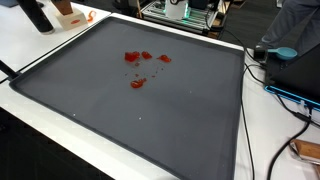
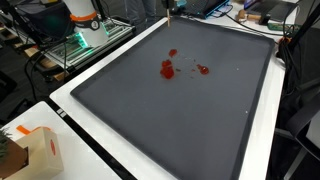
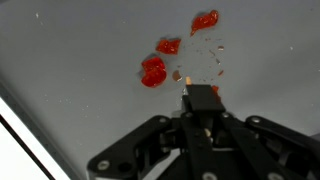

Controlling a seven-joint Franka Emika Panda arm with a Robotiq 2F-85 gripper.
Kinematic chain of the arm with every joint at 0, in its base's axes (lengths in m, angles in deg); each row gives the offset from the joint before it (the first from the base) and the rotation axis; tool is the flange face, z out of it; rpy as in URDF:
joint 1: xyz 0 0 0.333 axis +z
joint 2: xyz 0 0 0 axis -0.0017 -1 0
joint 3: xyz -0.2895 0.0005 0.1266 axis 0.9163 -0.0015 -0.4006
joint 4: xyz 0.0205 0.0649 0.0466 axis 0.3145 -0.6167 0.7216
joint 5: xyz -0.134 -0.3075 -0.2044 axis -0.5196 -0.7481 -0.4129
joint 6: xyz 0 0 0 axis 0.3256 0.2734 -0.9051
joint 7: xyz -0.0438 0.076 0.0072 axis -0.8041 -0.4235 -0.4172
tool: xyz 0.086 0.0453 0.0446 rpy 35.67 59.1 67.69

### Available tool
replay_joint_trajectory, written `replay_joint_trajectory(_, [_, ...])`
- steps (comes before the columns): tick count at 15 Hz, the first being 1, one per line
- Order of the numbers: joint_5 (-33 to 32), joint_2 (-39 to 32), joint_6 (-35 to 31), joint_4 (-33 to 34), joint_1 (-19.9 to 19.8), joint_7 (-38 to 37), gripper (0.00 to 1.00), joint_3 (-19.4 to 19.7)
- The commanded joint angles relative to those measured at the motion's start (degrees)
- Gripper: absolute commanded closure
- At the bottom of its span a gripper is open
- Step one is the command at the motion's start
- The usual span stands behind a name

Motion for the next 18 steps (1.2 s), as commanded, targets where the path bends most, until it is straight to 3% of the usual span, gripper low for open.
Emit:
replay_joint_trajectory(1, [0.11,-0.12,0.15,0.18,-0.52,0.1,0.87,-0.52])
replay_joint_trajectory(6, [0.1,-0.39,0.15,0.3,-0.5,0.1,0.87,-0.52])
replay_joint_trajectory(7, [0.1,-0.39,0.15,0.31,-0.5,0.1,0.97,-0.52])
replay_joint_trajectory(18, [1.99,-12.38,-11.93,0.56,-2.61,9.9,0.97,2.85])
